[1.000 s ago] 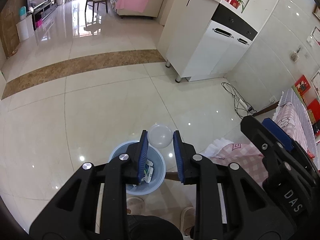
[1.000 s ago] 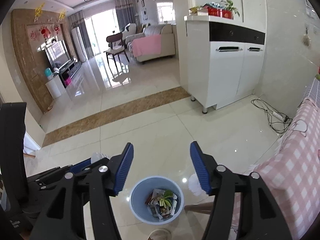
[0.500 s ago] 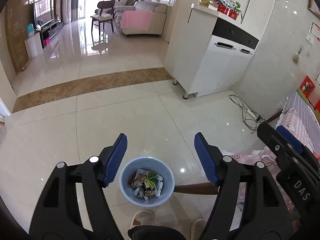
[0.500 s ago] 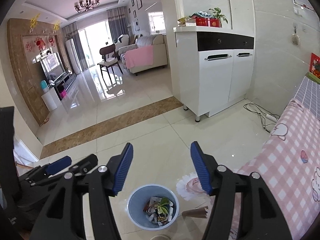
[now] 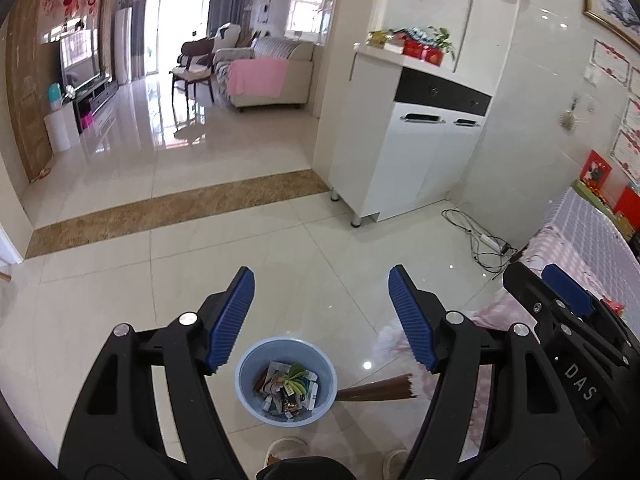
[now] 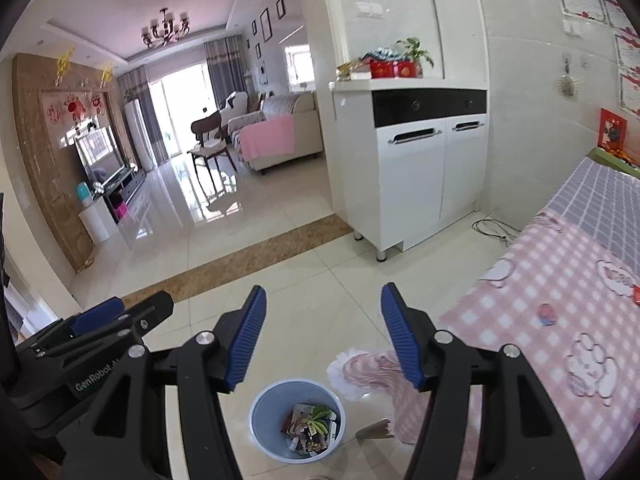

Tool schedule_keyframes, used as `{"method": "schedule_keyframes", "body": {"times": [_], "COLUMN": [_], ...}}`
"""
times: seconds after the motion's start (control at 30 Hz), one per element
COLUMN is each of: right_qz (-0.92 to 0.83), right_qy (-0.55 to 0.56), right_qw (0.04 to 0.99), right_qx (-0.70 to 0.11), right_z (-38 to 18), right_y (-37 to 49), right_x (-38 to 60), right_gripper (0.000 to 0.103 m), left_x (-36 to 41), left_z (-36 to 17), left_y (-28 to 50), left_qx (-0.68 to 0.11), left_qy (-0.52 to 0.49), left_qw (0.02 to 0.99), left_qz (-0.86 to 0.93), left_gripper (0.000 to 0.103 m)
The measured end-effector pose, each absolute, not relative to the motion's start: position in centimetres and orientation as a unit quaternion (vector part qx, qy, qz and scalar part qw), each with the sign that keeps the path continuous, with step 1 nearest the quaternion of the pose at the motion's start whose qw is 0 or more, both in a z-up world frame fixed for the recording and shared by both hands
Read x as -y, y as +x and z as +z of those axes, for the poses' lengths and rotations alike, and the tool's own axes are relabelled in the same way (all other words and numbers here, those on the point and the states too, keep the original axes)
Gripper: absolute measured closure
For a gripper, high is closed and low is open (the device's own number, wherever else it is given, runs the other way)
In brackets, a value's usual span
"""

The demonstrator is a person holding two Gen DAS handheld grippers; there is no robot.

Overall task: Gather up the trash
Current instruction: 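Move both tools back over the table to the remaining trash, then close the left tool on the teal snack stick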

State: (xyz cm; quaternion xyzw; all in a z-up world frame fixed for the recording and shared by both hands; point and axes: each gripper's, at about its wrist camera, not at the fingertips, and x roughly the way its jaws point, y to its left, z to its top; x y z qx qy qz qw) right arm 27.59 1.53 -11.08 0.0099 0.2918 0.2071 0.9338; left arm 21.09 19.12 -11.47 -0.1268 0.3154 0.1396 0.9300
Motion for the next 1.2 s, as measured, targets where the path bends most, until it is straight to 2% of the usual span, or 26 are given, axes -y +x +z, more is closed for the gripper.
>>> {"method": "schedule_keyframes", "body": {"times": [0.23,0.53,0.93,1.2], "right_qz": [0.177,0.064,-0.080,-0.102], "right_qy": [0.024,0.053,0.100,0.115], "right_qw": [0.948,0.964,0.946,0.930], "right_qx": [-0.264,-0.253,-0.296,-0.333], "right_z": [-8.7,-7.4,-10.4,-12.8], "right_y": [25.4,23.1,20.2,20.0], "right_x": [4.2,17.9,35.8,42.1], "right_gripper": [0.043,0.043,0.043,0.043], "left_x": [-13.9,-1.6,17.0,24.6], "left_z": [-9.2,-7.8,-10.0,-12.8], "left_y": [20.9,22.6,24.6,25.5], "left_qx": [-0.300,-0.312,-0.363,-0.402], "left_qy": [-0.103,-0.072,-0.012,0.015], "left_qw": [0.943,0.947,0.916,0.892], "left_qz": [0.099,-0.026,-0.170,-0.205], "left_gripper": [0.034,0.034,0.034,0.034]}}
